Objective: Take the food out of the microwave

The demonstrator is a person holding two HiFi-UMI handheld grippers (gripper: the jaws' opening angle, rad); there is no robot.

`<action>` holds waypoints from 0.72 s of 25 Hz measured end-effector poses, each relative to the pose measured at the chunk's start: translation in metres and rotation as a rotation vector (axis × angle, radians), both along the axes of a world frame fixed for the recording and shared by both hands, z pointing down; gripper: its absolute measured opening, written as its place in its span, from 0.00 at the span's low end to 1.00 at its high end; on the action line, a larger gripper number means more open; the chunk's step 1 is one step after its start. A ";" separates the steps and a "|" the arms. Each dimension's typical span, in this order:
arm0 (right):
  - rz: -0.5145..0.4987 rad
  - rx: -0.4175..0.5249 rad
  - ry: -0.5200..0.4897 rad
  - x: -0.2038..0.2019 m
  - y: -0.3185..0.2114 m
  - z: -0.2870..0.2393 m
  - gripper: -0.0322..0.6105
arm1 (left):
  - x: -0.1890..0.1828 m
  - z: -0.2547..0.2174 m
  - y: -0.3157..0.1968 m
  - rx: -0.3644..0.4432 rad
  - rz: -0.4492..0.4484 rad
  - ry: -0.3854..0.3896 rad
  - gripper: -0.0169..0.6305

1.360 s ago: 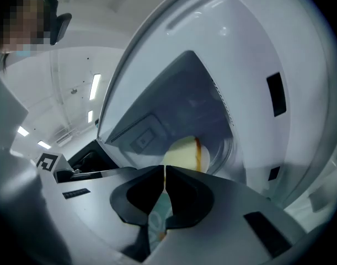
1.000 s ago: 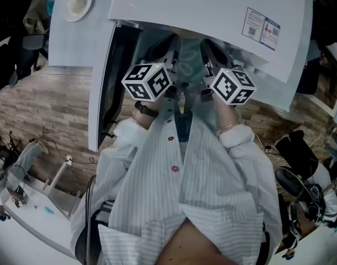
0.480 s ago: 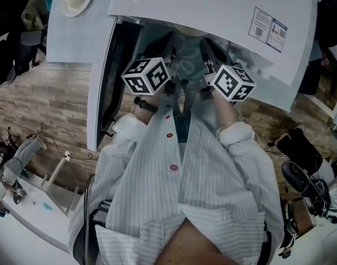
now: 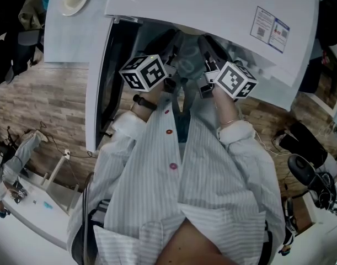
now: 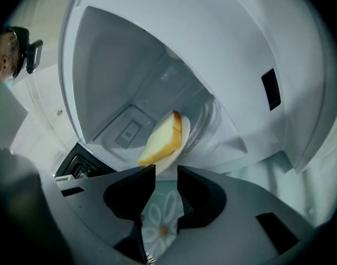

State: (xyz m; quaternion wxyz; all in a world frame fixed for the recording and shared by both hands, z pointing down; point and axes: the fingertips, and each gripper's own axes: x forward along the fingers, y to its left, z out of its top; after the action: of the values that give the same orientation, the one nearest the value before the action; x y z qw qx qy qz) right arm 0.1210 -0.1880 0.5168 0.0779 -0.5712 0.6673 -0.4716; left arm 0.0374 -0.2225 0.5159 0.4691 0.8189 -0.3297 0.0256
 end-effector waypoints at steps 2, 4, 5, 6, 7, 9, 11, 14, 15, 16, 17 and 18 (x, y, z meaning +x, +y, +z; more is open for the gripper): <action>0.011 -0.009 -0.026 0.000 0.000 0.003 0.26 | 0.001 0.002 -0.001 -0.023 -0.005 0.025 0.21; 0.023 -0.012 -0.035 0.002 0.000 0.005 0.26 | 0.004 0.001 -0.002 -0.041 -0.005 0.052 0.24; 0.025 -0.009 -0.037 0.002 -0.002 0.004 0.27 | 0.005 0.000 -0.003 -0.048 -0.003 0.063 0.25; 0.027 -0.008 -0.042 0.002 -0.004 0.004 0.27 | 0.007 -0.001 -0.004 -0.053 -0.001 0.070 0.26; 0.029 -0.008 -0.053 0.001 -0.005 0.004 0.27 | 0.008 -0.001 -0.004 -0.058 0.002 0.074 0.27; 0.037 -0.014 -0.080 -0.002 -0.007 0.004 0.27 | 0.009 0.000 -0.006 -0.071 0.003 0.072 0.27; 0.044 -0.027 -0.096 -0.002 -0.007 0.006 0.28 | 0.011 0.003 -0.006 -0.095 0.003 0.072 0.27; 0.054 -0.037 -0.121 -0.003 -0.009 0.008 0.28 | 0.014 0.008 -0.006 -0.132 0.010 0.069 0.27; 0.057 -0.037 -0.128 -0.003 -0.010 0.008 0.28 | 0.014 0.009 -0.007 -0.140 0.008 0.066 0.27; 0.059 -0.037 -0.131 -0.004 -0.011 0.008 0.28 | 0.015 0.010 -0.008 -0.146 0.006 0.064 0.27; 0.061 -0.039 -0.132 -0.004 -0.012 0.007 0.28 | 0.015 0.009 -0.008 -0.150 0.004 0.064 0.27; 0.063 -0.042 -0.132 -0.004 -0.012 0.008 0.27 | 0.015 0.008 -0.009 -0.153 0.001 0.065 0.27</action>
State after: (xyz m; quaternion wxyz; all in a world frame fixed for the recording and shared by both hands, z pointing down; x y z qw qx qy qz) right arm 0.1170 -0.2004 0.5244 0.1246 -0.5610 0.6323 -0.5195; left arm 0.0527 -0.2310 0.5241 0.5409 0.7812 -0.3107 0.0244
